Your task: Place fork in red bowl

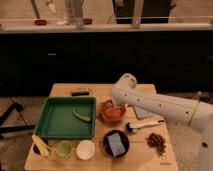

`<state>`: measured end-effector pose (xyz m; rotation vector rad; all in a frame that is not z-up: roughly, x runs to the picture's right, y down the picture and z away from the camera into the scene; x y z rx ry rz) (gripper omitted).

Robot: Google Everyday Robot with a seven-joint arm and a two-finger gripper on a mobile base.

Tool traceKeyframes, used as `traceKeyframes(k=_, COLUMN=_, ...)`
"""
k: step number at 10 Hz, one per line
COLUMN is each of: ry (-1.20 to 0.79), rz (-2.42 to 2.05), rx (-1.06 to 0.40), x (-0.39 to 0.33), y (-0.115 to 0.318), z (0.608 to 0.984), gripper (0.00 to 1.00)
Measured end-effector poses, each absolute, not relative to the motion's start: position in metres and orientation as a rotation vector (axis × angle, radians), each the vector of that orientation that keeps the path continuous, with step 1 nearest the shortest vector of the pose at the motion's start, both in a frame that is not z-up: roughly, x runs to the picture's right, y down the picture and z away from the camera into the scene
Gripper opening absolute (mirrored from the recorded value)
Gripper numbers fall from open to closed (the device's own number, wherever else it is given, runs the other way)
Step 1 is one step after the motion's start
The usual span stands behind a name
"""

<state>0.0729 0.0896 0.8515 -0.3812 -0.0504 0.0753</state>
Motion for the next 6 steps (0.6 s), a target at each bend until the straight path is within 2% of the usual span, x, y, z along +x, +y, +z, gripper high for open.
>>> traceKeyframes(k=6, ry=-0.05, rz=0.076, rx=-0.381, x=0.0734, y=0.0898, z=0.8515, gripper=0.8)
